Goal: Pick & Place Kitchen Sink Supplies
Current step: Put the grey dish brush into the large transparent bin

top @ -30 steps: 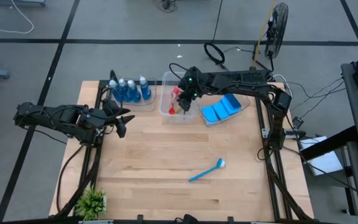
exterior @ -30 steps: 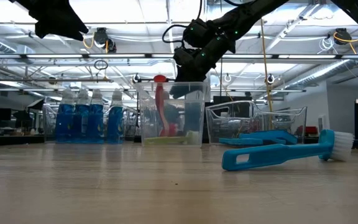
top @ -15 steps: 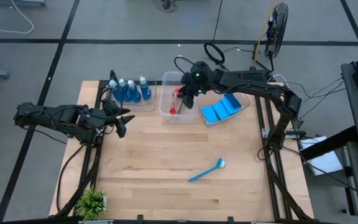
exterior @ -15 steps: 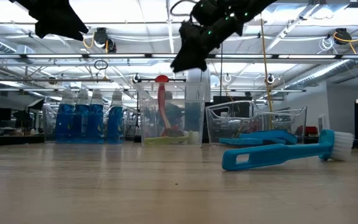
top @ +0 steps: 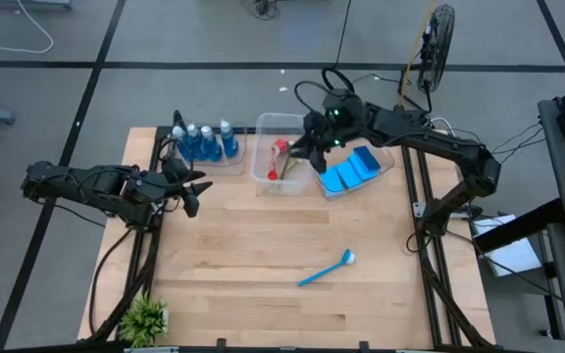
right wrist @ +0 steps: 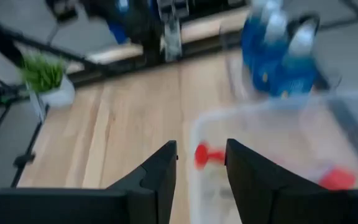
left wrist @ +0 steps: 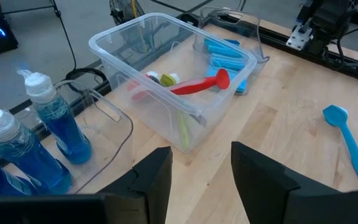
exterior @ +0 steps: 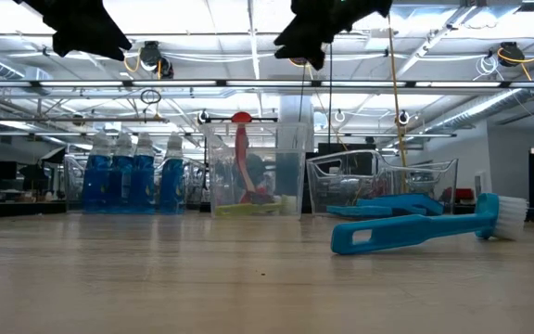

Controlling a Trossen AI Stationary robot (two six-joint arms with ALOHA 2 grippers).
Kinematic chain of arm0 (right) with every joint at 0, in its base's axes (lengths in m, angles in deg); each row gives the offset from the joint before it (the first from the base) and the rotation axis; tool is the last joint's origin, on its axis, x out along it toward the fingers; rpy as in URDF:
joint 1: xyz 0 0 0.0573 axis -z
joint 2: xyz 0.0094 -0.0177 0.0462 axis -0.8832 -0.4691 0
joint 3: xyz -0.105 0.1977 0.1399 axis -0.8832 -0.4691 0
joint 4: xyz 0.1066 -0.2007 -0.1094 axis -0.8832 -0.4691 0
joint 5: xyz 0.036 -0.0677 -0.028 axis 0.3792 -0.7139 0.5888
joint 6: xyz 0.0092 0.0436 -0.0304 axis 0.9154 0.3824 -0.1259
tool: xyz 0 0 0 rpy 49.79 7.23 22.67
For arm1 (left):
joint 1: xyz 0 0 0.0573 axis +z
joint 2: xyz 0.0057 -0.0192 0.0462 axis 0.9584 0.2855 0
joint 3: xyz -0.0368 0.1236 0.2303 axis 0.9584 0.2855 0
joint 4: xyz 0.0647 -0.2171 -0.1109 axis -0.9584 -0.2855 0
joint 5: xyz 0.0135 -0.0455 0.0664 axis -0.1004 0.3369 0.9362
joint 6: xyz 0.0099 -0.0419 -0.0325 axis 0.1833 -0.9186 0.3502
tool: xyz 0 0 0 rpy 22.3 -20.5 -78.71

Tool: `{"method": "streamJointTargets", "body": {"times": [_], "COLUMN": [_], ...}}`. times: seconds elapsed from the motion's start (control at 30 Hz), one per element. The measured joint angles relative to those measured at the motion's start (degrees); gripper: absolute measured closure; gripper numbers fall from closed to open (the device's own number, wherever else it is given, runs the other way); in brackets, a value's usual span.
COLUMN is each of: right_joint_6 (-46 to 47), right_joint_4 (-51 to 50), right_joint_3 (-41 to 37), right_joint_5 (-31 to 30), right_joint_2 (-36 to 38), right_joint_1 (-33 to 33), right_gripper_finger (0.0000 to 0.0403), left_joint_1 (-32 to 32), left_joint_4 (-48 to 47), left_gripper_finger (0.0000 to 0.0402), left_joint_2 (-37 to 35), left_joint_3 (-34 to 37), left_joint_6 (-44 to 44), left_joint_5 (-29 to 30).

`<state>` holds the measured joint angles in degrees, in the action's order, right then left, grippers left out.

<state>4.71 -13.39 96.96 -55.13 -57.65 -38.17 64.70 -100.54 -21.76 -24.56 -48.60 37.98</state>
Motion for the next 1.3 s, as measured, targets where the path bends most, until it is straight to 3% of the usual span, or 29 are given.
{"method": "streamJointTargets", "body": {"times": [0.27,0.47,0.73,0.93,1.3], "right_joint_6": [-1.35,7.69,28.42,50.11,80.67], "right_joint_4": [-20.52,-32.09,-39.41,-40.54,-39.82], "right_joint_3": [0.0,0.0,0.0,-0.73,-9.7], "right_joint_5": [-13.26,-20.03,-20.08,-20.04,-18.22], "right_joint_2": [4.3,6.22,6.55,6.57,6.52], "right_joint_1": [-9.52,-17.36,-25.32,-29.16,-35.68], "right_gripper_finger": [0.0277,0.0277,0.0277,0.0277,0.0277], "left_joint_1": [0.0,0.0,-0.01,0.0,0.0], "left_joint_4": [-0.11,-0.12,-0.13,-0.13,-0.13], "left_gripper_finger": [0.0236,0.0236,0.0236,0.0236,0.0236], "left_joint_2": [0.02,0.01,0.0,0.01,0.0], "left_joint_3": [0.0,0.0,0.0,0.0,0.0], "left_joint_6": [0.02,0.64,0.92,0.94,1.01], "left_joint_5": [0.0,-0.02,-0.02,-0.02,-0.02]}}
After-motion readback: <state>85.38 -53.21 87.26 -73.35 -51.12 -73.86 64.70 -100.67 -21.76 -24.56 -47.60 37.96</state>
